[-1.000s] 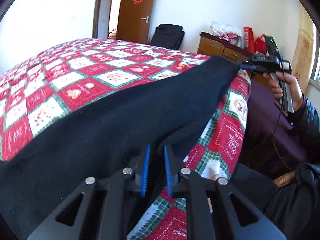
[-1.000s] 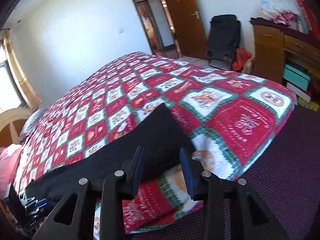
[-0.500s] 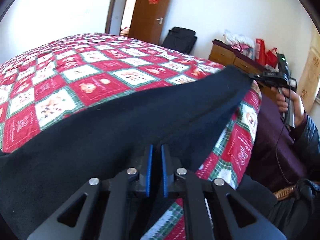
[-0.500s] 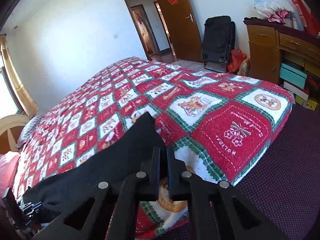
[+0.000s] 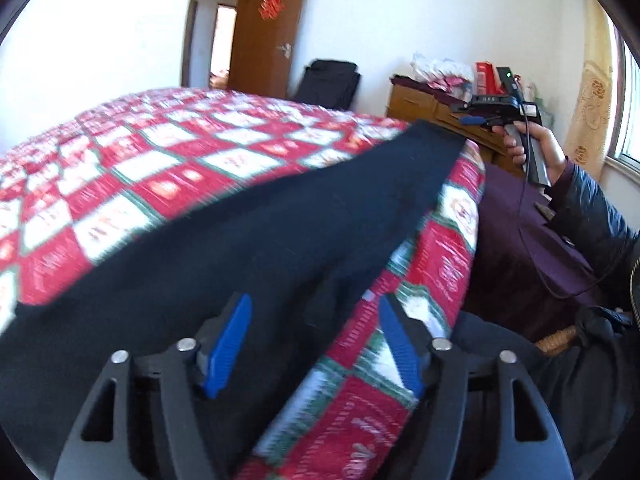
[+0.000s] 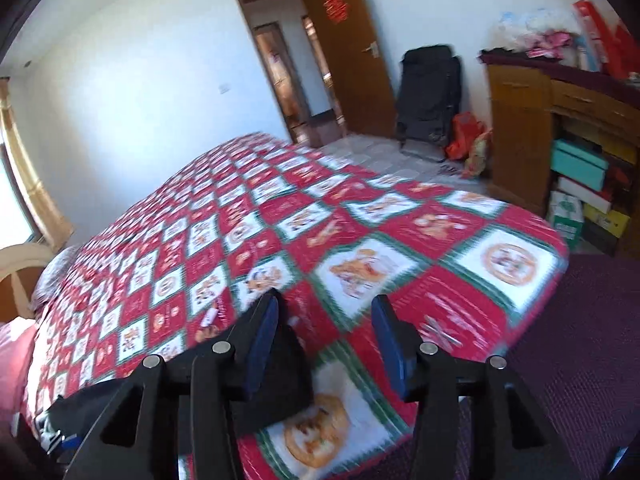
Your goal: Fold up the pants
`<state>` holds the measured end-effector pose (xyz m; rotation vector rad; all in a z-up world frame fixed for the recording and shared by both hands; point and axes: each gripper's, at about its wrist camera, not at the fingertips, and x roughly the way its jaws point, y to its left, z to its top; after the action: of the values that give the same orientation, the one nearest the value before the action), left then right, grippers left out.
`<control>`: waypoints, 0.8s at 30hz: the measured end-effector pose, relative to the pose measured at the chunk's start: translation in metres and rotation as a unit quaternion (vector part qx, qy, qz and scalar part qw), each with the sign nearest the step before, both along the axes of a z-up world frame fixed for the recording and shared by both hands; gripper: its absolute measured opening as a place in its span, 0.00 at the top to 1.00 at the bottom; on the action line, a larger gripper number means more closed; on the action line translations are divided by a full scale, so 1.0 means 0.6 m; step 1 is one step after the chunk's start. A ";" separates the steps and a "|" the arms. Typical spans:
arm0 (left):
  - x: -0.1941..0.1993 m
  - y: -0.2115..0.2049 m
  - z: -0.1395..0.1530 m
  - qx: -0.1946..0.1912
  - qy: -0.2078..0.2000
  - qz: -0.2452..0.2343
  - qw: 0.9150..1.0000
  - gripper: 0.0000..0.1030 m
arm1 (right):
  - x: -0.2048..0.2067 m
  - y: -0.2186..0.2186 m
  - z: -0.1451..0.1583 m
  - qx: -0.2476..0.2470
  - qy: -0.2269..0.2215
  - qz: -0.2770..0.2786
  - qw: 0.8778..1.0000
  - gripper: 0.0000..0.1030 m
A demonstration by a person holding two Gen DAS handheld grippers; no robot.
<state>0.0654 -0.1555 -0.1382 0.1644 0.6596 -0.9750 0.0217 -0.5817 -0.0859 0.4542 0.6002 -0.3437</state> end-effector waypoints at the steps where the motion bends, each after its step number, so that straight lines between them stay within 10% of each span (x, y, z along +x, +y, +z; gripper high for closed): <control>1: 0.007 0.005 0.005 -0.002 -0.007 0.014 1.000 0.23 | 0.029 -0.001 -0.004 0.005 0.016 0.018 1.000 0.51; 5: 0.046 0.023 0.000 -0.005 -0.009 0.072 0.997 0.14 | 0.119 0.018 -0.036 0.006 0.082 0.081 0.993 0.51; 7: 0.063 0.031 -0.013 0.000 0.003 0.091 0.996 0.14 | 0.137 0.032 -0.049 -0.015 0.100 0.085 0.991 0.98; 15: 0.076 0.044 -0.044 0.022 -0.001 0.122 0.992 0.14 | 0.137 0.033 -0.033 -0.071 0.066 0.045 0.994 0.98; 20: 0.065 0.035 -0.047 0.045 -0.021 0.118 0.992 0.12 | 0.145 0.009 -0.077 -0.045 0.096 0.043 0.993 0.90; 22: 0.060 0.039 -0.045 0.044 -0.022 0.117 0.992 0.12 | 0.113 0.005 -0.064 -0.040 0.079 0.021 0.996 0.52; 24: 0.056 0.041 -0.040 0.038 -0.023 0.119 0.992 0.11 | 0.077 0.011 -0.044 -0.040 0.051 0.010 0.998 0.48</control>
<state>0.0987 -0.1309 -0.1623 0.1706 0.6578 -0.7160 0.0676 -0.5752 -0.1122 0.3555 0.6880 -0.3724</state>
